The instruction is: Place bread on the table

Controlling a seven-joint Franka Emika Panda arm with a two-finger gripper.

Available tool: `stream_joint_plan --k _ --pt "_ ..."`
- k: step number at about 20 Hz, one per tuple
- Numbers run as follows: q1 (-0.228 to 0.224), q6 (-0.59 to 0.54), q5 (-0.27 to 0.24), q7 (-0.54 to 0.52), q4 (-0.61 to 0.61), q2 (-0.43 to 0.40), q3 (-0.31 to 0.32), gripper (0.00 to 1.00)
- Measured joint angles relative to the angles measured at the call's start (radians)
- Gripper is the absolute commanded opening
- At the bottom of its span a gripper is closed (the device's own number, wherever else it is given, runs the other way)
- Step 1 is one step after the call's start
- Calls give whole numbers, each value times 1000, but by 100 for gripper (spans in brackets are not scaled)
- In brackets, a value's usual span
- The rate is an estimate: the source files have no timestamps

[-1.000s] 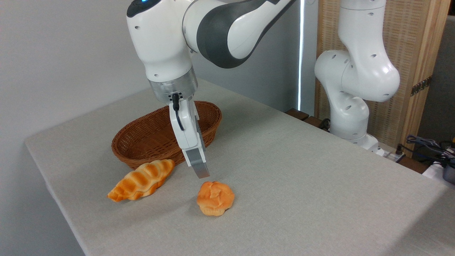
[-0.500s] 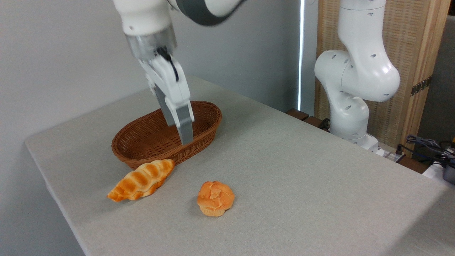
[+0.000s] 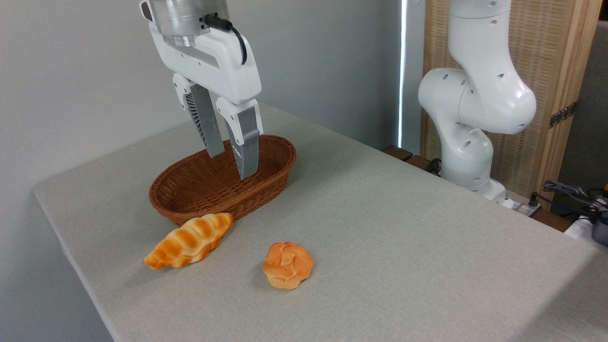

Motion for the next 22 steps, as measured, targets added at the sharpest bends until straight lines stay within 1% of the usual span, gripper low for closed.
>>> stream_joint_plan --k 3,5,8,16,18,20,22 --pt "0 1 33 -1 0 0 -3 100" --pt "2 6 45 -1 -3 -1 -4 100" --pt "6 43 45 -1 -44 -18 -3 100" --pt "3 48 45 3 -158 -72 -7 100" --pt "-16 48 46 3 -167 -81 4 100" --pt "-62 48 46 3 -170 -84 53 100" --pt "-83 48 46 3 -170 -84 78 100"
